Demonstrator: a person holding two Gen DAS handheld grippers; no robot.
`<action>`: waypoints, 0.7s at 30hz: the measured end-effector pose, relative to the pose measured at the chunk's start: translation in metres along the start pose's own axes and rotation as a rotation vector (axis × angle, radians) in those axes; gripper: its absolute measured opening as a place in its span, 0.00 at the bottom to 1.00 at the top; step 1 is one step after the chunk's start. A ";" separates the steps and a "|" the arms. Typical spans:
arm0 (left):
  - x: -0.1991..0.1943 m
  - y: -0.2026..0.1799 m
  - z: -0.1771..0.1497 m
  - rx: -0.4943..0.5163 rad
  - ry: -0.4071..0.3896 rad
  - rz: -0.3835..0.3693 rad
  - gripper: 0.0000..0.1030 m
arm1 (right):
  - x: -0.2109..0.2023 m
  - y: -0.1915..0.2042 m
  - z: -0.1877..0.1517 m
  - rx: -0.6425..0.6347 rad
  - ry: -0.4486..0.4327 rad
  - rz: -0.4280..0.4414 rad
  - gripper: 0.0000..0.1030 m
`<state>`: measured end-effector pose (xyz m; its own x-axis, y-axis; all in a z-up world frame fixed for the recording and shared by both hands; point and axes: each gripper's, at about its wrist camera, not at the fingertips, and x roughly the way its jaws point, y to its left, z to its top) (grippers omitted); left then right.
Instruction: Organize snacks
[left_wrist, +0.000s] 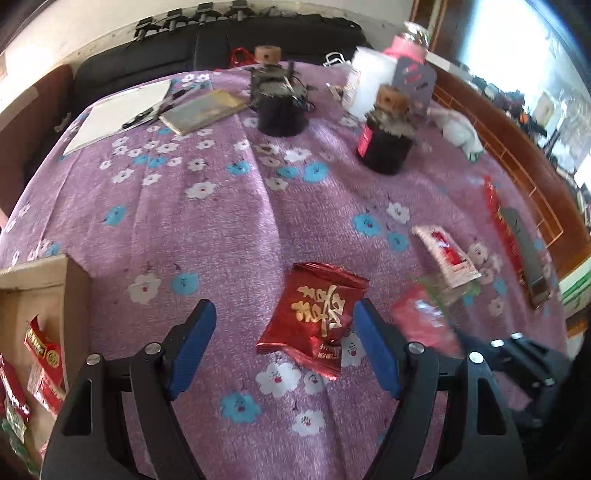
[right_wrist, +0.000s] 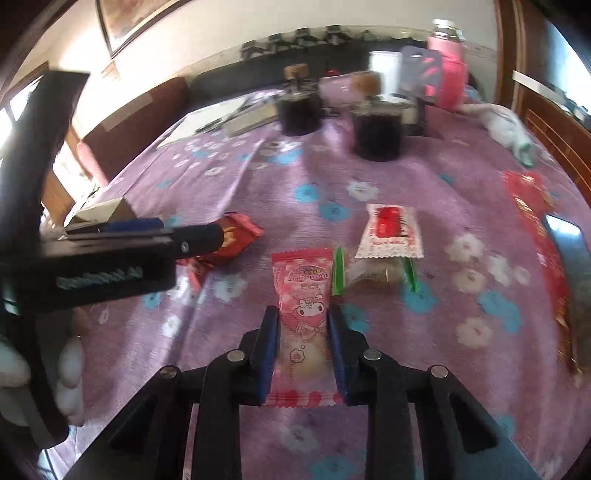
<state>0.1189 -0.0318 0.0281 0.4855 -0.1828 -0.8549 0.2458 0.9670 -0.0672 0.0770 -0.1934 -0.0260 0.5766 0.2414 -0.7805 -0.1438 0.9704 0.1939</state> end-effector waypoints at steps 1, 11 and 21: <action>0.003 -0.004 0.000 0.021 -0.002 0.015 0.74 | -0.003 -0.005 -0.001 0.014 0.001 0.006 0.26; 0.015 -0.025 0.000 0.091 0.002 0.040 0.28 | -0.006 -0.013 -0.001 0.034 -0.013 0.047 0.26; -0.039 -0.010 -0.010 0.024 -0.103 -0.004 0.20 | -0.015 -0.006 -0.001 0.002 -0.066 0.070 0.26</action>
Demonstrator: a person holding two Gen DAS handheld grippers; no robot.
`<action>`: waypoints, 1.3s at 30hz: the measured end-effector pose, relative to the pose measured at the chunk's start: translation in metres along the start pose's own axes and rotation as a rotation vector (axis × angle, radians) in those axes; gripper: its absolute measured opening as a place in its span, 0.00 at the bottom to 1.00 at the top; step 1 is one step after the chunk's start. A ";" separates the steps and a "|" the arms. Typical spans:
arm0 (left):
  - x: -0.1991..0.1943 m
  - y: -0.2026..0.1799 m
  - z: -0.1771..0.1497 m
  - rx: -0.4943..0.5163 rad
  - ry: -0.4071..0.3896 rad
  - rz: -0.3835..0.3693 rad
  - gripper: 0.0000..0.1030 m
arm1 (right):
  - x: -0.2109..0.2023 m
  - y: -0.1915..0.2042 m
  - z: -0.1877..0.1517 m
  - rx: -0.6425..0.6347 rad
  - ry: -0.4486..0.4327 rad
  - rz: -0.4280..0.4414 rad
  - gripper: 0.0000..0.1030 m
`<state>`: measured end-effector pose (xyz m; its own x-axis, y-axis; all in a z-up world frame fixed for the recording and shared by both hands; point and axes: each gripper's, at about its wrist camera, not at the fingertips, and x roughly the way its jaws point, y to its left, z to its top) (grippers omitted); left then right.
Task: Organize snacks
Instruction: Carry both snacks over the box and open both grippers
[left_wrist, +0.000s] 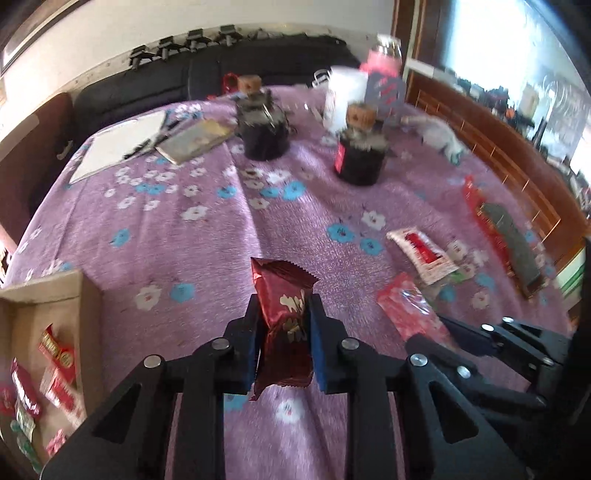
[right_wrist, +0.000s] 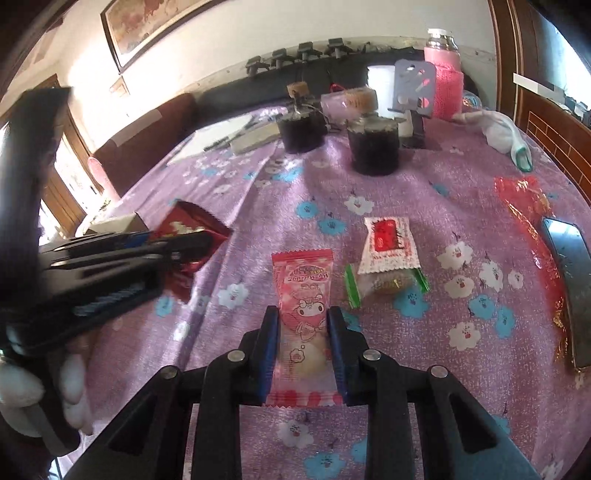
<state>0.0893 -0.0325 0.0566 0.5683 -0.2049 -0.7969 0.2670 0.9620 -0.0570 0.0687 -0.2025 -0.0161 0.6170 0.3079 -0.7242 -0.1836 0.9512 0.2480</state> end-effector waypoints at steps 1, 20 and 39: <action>-0.010 0.005 -0.003 -0.015 -0.012 -0.009 0.20 | -0.002 0.001 0.000 -0.005 -0.009 0.011 0.26; -0.152 0.159 -0.122 -0.254 -0.124 0.171 0.20 | -0.029 0.101 -0.011 -0.160 -0.037 0.172 0.26; -0.109 0.231 -0.178 -0.402 0.059 0.209 0.21 | 0.061 0.310 0.008 -0.390 0.165 0.258 0.25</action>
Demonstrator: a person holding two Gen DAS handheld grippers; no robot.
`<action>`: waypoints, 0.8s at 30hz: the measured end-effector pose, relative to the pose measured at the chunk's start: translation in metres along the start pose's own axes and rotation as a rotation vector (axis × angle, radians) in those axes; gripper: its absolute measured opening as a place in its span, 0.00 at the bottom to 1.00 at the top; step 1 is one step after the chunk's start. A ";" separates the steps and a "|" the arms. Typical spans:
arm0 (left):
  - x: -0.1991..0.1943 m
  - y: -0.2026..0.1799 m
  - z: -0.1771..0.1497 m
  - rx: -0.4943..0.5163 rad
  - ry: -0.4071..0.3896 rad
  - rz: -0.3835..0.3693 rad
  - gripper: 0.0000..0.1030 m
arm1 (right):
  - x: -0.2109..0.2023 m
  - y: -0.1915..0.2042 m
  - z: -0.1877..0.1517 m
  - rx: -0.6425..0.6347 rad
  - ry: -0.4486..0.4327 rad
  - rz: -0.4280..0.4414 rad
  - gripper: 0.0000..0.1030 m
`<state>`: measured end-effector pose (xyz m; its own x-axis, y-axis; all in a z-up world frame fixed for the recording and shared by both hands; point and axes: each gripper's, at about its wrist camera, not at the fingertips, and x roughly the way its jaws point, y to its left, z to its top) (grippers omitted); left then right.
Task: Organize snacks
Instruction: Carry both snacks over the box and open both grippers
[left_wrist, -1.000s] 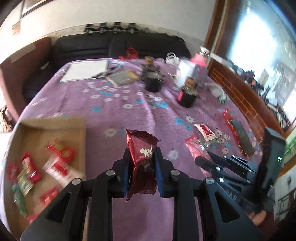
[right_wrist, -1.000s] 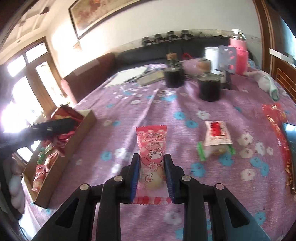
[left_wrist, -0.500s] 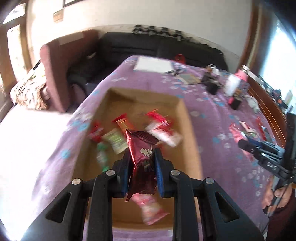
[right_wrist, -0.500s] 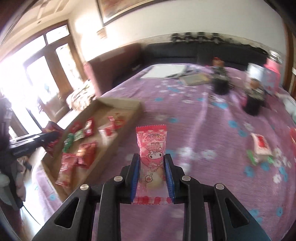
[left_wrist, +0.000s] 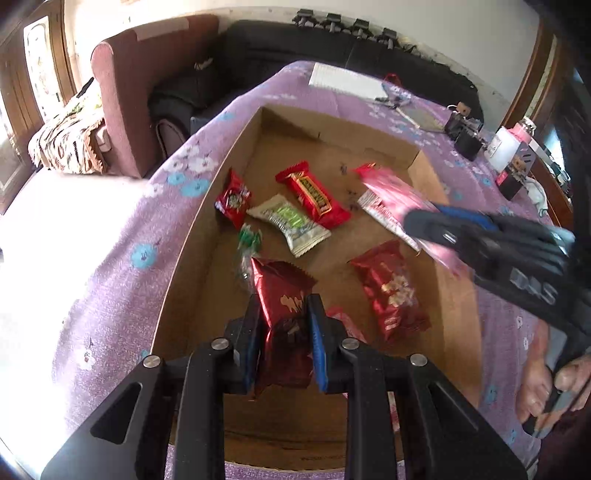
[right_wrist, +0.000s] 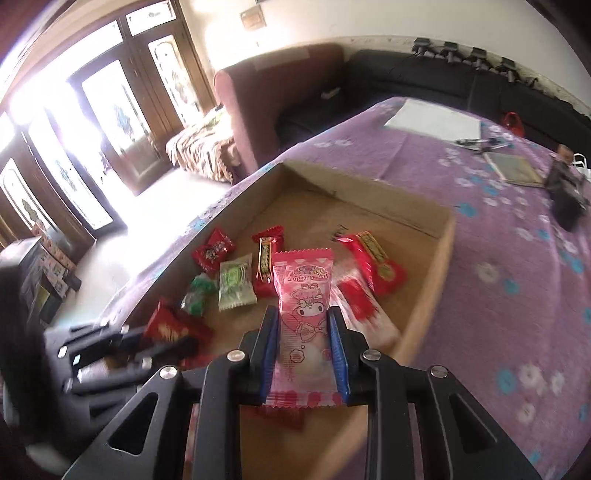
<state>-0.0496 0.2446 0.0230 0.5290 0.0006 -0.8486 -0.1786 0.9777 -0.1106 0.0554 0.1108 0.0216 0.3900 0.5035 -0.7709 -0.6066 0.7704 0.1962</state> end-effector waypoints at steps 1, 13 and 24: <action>0.000 0.001 -0.001 -0.002 0.005 -0.009 0.21 | 0.007 0.002 0.004 -0.005 0.005 -0.008 0.25; -0.034 0.008 -0.008 -0.011 -0.041 -0.088 0.48 | 0.048 0.012 0.040 -0.047 0.003 -0.082 0.41; -0.075 -0.025 -0.017 0.079 -0.188 0.004 0.48 | -0.020 0.006 0.020 -0.061 -0.127 -0.111 0.54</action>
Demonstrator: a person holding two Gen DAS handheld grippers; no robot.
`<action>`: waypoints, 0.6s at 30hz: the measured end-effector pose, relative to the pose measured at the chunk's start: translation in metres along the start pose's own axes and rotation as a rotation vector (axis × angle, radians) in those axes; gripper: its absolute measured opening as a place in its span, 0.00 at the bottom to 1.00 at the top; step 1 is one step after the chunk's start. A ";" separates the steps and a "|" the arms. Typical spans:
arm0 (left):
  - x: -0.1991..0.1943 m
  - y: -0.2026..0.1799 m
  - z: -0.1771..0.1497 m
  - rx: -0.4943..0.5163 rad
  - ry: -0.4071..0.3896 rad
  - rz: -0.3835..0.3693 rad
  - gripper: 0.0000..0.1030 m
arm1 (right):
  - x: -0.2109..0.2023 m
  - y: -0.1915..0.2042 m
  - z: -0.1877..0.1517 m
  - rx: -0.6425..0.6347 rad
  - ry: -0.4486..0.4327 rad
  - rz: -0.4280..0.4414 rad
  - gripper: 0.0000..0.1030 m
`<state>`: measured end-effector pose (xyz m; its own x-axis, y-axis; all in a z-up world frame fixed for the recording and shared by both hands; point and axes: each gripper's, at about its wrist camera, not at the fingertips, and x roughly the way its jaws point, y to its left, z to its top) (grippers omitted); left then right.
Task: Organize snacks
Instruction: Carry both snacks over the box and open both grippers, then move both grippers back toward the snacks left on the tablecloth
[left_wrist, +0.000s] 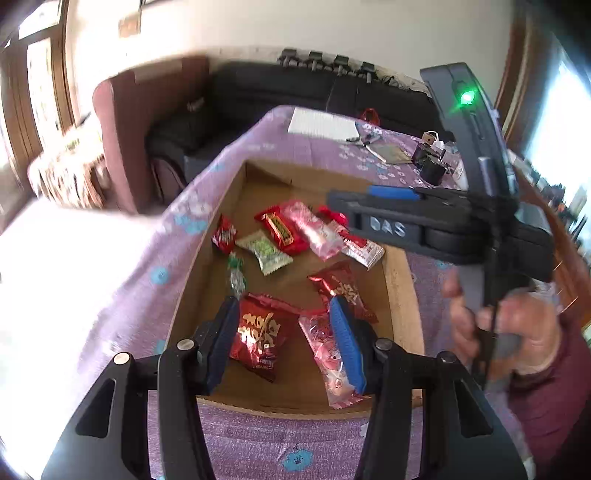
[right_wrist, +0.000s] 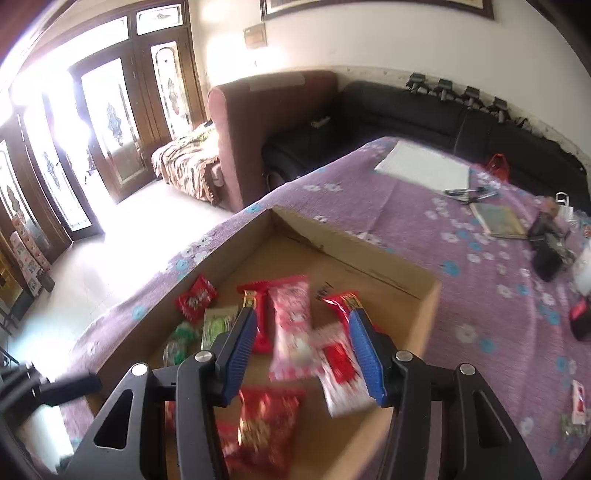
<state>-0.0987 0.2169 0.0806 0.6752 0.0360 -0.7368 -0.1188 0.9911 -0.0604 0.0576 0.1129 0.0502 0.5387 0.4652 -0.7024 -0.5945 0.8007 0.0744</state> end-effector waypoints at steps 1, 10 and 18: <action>-0.003 -0.006 0.000 0.019 -0.014 0.020 0.48 | -0.007 -0.003 -0.004 0.006 -0.007 0.000 0.57; -0.038 -0.072 -0.006 0.174 -0.115 0.062 0.59 | -0.086 -0.065 -0.070 0.105 -0.039 -0.024 0.60; -0.045 -0.138 -0.014 0.295 -0.121 0.020 0.59 | -0.150 -0.160 -0.148 0.247 -0.040 -0.149 0.61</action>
<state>-0.1231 0.0766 0.1127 0.7587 0.0530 -0.6492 0.0715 0.9839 0.1638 -0.0163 -0.1412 0.0392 0.6354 0.3458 -0.6904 -0.3461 0.9268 0.1456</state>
